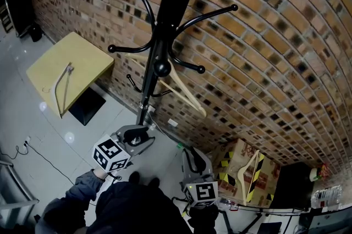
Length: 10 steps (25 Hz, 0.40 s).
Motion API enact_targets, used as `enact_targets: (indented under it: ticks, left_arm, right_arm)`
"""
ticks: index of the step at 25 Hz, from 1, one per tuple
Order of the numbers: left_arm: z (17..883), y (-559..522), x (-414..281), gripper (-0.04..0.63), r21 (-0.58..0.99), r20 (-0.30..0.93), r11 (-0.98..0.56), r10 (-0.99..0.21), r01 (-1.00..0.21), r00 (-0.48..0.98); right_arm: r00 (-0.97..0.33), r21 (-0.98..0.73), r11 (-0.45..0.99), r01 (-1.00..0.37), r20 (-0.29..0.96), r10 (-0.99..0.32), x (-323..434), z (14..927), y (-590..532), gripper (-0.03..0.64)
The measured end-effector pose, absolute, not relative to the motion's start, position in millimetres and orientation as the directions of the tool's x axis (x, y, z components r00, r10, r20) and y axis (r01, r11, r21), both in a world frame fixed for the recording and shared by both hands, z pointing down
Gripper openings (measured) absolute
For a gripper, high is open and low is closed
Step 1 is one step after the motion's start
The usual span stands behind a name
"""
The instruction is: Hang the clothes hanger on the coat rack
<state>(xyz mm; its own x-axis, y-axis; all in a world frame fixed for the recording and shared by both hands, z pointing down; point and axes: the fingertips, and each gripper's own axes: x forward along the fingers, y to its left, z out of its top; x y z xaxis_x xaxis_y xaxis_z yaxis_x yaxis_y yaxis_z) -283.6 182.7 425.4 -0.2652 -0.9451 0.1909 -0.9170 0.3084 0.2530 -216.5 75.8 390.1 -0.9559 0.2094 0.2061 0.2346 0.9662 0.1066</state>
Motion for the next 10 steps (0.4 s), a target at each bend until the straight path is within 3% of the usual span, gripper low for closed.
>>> enact_targets:
  ticks: [10]
  left_arm:
    - [432.9, 185.0, -278.8, 0.141, 0.257, 0.184, 0.293, -0.95, -0.921, -0.251]
  right_arm:
    - [-0.957, 0.102, 0.969, 0.226, 0.21, 0.202, -213.2, 395.7, 82.9, 0.077]
